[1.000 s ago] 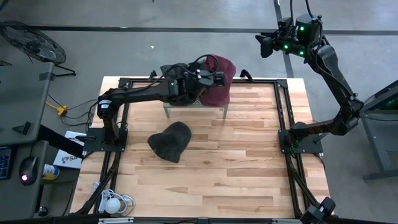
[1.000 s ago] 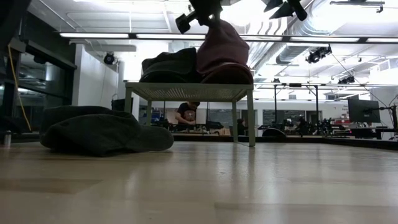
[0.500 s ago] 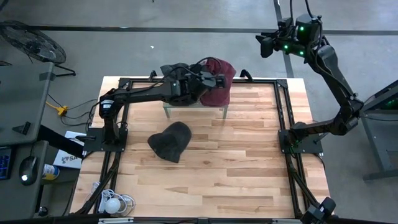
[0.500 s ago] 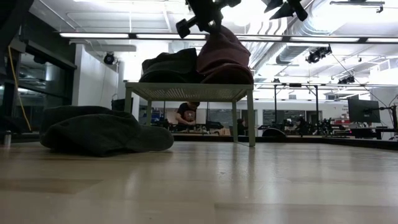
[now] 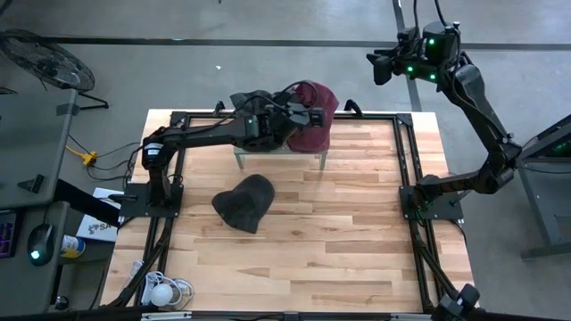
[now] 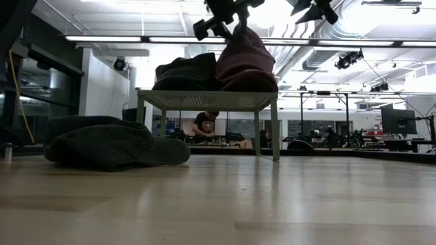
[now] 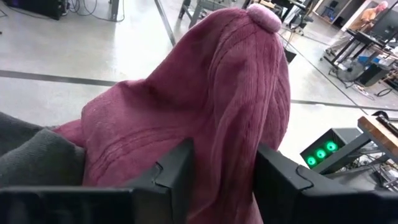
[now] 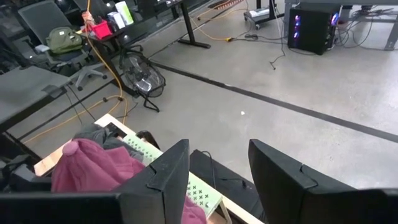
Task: Pick & Place hat
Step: Stack the red cap on the red caps on the shelf, then stack the black cap on the red caps on the shelf
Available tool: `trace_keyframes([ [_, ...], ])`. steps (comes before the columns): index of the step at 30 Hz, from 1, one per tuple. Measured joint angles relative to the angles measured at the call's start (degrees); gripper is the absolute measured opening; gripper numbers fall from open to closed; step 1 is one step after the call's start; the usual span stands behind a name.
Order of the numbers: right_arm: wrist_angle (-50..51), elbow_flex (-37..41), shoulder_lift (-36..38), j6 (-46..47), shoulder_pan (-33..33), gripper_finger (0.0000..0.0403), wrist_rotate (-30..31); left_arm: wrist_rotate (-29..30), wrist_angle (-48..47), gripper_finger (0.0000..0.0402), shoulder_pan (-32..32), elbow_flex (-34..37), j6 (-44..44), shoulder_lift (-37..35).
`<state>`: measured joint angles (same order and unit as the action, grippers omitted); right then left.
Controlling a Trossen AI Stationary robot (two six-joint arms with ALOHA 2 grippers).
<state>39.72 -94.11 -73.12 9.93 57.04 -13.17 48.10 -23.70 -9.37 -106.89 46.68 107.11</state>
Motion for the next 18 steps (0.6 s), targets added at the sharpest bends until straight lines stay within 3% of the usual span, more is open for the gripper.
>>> trace_keyframes([
  [18,1.84,0.01,0.0,-1.09,-0.04,0.0158,-3.85,0.88,0.18,0.0147,0.85,0.06,-5.08,-4.1],
])
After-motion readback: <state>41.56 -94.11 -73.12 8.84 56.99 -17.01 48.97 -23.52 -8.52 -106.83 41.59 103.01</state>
